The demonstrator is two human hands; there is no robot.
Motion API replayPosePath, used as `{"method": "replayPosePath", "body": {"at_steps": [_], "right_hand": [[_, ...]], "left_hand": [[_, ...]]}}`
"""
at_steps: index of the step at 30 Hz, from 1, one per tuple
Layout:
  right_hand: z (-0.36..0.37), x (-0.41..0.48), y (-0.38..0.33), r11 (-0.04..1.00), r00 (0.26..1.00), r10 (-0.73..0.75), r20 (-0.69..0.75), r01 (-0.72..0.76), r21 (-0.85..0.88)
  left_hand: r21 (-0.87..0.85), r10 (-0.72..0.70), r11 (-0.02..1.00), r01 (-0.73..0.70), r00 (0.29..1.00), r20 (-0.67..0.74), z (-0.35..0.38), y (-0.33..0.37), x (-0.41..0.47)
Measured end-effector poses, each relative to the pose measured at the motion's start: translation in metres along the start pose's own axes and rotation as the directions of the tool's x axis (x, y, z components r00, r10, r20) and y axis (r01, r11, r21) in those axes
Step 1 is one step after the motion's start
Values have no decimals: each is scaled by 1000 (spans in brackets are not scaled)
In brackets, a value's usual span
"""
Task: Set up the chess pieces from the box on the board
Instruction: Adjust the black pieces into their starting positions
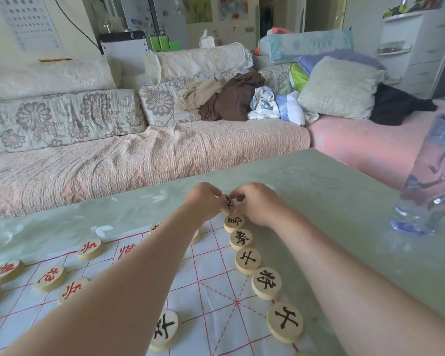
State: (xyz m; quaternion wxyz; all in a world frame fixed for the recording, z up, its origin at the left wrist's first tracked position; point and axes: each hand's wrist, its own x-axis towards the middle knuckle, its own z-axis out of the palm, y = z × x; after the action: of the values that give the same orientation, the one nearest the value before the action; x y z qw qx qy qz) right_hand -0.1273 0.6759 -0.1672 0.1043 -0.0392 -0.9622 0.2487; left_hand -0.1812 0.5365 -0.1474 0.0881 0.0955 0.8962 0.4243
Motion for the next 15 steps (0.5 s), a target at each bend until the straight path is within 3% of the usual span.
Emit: {"method": "replayPosePath", "body": {"at_steps": [5,7,11,15], "right_hand": [[-8,7,-1,932,991,98,-87,-61,357],[-13,9,-3,883,989,116,-96,-59,467],[-14,7,-6,882,986,81,-144,-3,471],[-14,6,-9,893,988,63,-139,7,449]], "left_hand": [[-443,-116,889,119,993,35,-5,11,4],[-538,-113,832,133,991,70,-10,14,1],[-566,-131,809,162,987,95,-13,17,-5],[-392,-99,916,87,995,-9,-14,12,-5]]}}
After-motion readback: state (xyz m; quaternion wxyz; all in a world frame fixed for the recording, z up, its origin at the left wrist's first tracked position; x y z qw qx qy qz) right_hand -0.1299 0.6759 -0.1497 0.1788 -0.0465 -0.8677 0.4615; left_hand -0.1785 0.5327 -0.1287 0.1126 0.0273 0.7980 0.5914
